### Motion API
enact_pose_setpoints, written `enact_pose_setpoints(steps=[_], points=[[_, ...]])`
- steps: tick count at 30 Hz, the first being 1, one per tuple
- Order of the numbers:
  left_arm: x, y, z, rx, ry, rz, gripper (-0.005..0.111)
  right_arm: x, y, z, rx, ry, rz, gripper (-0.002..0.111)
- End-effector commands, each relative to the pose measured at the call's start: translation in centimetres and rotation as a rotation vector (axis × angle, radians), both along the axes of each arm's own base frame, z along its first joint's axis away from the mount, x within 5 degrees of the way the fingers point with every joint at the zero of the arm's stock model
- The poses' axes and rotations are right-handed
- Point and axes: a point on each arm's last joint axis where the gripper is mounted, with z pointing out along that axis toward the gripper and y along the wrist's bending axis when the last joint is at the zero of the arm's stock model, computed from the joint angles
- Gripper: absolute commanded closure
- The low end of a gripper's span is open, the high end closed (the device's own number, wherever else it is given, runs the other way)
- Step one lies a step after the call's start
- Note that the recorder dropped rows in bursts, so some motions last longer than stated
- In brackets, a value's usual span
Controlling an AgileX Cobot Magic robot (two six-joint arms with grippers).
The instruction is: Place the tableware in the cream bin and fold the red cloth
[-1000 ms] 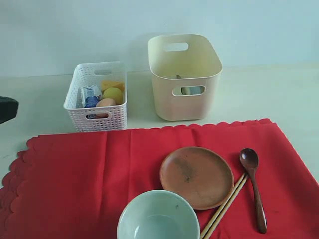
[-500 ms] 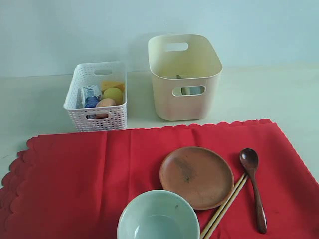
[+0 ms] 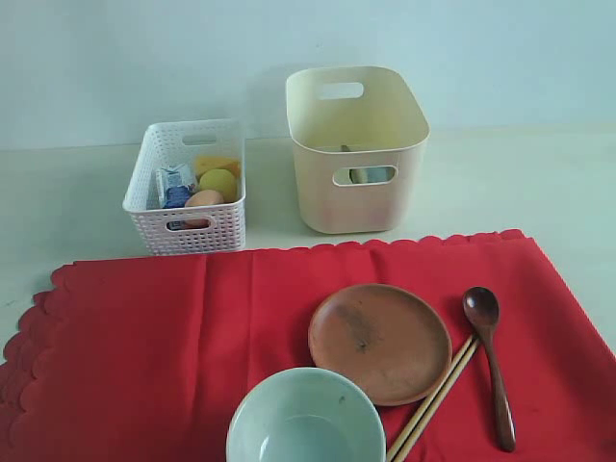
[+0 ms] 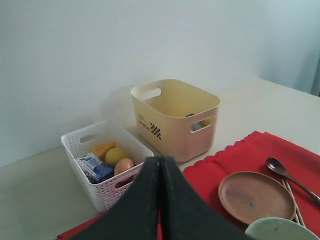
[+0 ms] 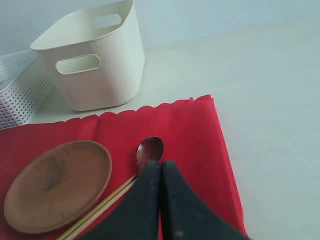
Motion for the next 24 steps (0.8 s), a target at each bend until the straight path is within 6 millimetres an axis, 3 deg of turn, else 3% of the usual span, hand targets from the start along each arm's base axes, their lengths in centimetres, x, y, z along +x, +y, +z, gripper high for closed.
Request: enact_pose_setpoints(steps=[1,9,24], points=[[0.2,-0.2,-0.8,-0.037,0.033,0.003,0.107,0.0,0.0,0.1,-0.004,-0.018,-0.004,0.108],[1.1,-0.5,-3.6,-0.097,0.024,0.069,0.107,0.0,0.0,0.1,-0.004,-0.018,-0.004,0.108],[0.8,1.6,-9.4,-0.143,-0.041,0.406,0.107,0.0,0.0,0.1,-0.004,-0.018,-0.004,0.108]])
